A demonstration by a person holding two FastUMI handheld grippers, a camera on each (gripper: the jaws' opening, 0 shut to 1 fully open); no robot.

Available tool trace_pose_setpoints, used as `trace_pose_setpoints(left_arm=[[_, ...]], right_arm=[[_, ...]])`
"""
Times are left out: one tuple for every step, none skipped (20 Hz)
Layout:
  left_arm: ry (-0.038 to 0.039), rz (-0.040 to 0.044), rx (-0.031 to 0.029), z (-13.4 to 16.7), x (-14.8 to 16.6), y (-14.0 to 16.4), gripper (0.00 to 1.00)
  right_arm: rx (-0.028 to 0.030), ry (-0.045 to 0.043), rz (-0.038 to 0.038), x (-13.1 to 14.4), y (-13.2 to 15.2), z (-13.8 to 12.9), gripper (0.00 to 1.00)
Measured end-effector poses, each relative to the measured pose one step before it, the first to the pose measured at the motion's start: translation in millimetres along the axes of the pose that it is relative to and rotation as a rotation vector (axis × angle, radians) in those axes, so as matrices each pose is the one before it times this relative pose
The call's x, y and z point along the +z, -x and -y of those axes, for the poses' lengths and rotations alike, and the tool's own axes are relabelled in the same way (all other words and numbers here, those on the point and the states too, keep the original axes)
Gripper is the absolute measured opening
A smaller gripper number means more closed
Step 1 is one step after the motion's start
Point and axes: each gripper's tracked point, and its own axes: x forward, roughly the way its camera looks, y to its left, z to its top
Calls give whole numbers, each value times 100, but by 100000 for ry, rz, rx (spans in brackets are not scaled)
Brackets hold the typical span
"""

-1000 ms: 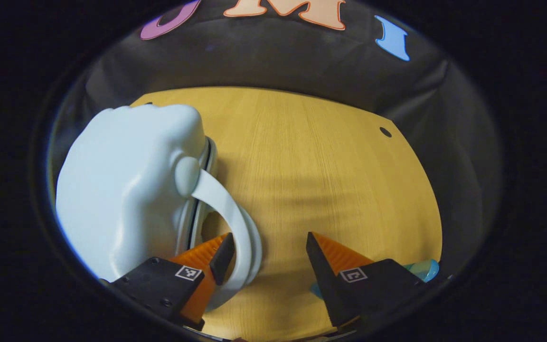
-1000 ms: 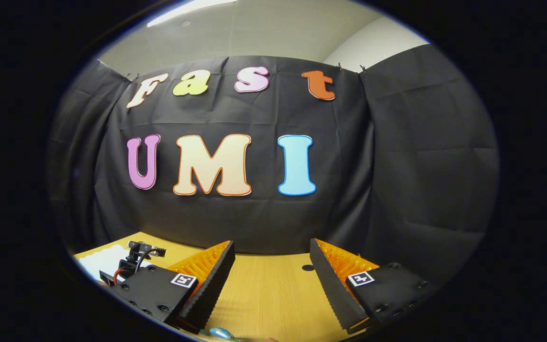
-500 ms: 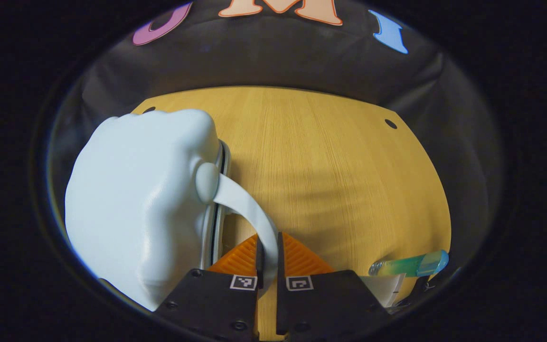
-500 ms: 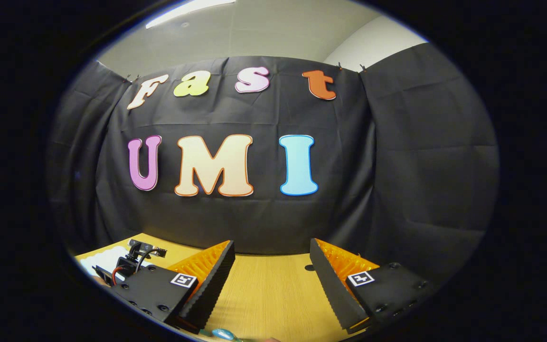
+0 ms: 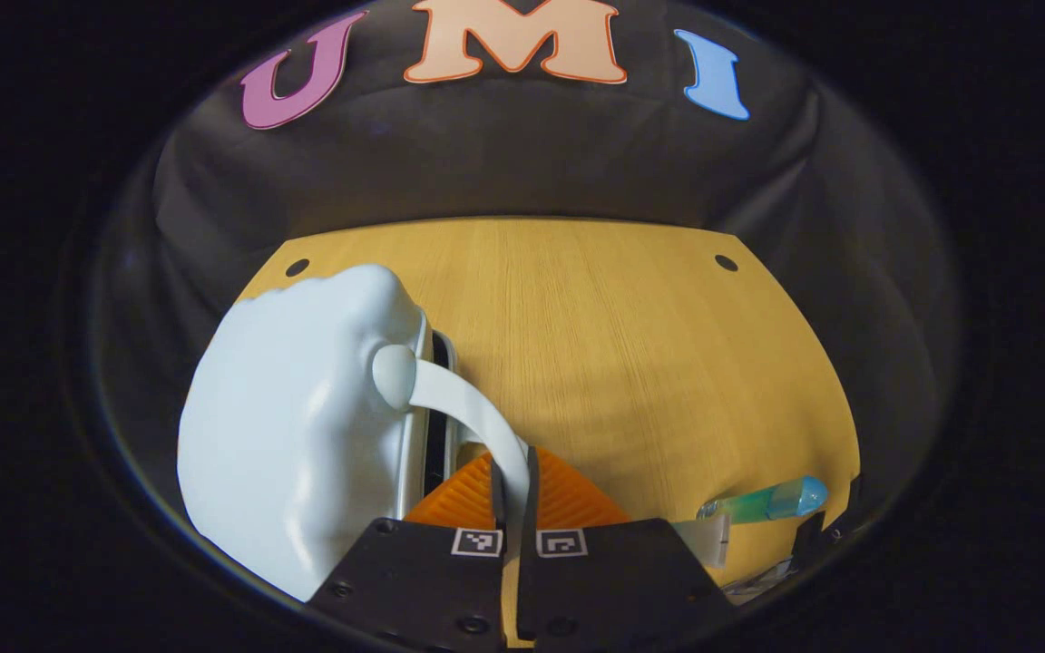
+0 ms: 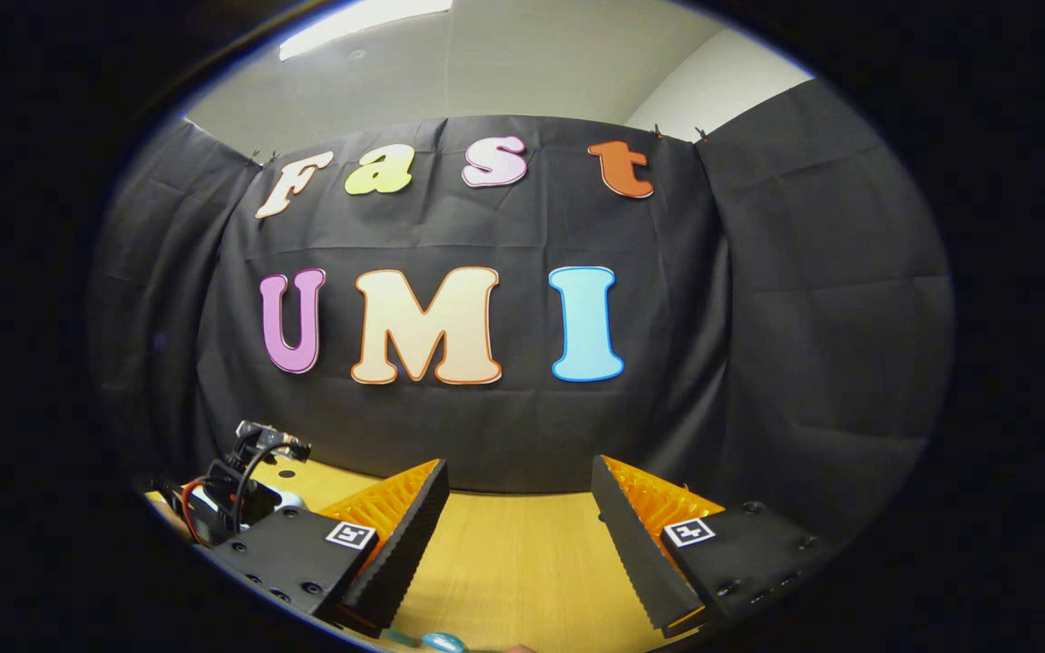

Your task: First open the suitcase, pack the skin care products into it, and then close the suitcase.

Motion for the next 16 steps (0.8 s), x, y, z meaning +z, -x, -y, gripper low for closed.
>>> trace_pose_setpoints(left_arm=[[-240, 1949, -113, -19, 276, 169, 0], [-524, 967, -285, 31, -50, 130, 0], [-262, 924, -415, -160, 337, 336, 0], [653, 1479, -600, -226, 441, 178, 0], [714, 391, -936, -159, 156, 454, 0], [1150, 1418, -520, -165, 446, 356, 0], [942, 1966, -374, -77, 397, 306, 0], [295, 1939, -2, -252, 363, 497, 0], [-542, 1035, 308, -218, 322, 243, 0], [152, 1495, 527, -432, 315, 50, 0], [462, 1211, 442, -328, 409, 147, 0], [498, 461, -262, -511, 544, 178, 0], [1291, 1089, -83, -378, 460, 300, 0], [127, 649, -544, -368, 467, 286, 0], [-416, 709, -199, -277, 231, 37, 0], [-18, 962, 151, -479, 396, 146, 0]], right_arm=[[937, -70, 268, 41, -103, -454, 99], [889, 214, 277, -2, 76, -443, 99], [1007, 205, 114, 11, -75, -536, 99], [926, -17, 131, -6, -65, -603, 99], [1077, -309, -58, 8, -160, -604, 99], [1245, -292, -247, -127, -143, -732, 99], [842, -55, -54, -69, -168, -546, 99], [658, -88, 165, 63, -148, -498, 99], [827, -341, 361, 121, -180, -638, 99], [821, -576, 198, -58, -194, -654, 99], [673, -578, 4, 21, -248, -544, 99], [569, -531, 73, -66, -292, -539, 99], [459, -367, 28, -31, -238, -546, 99], [449, -272, -58, -4, -153, -479, 99], [324, -108, 24, -88, -287, -426, 99], [115, 209, 68, -27, -189, -339, 99]])
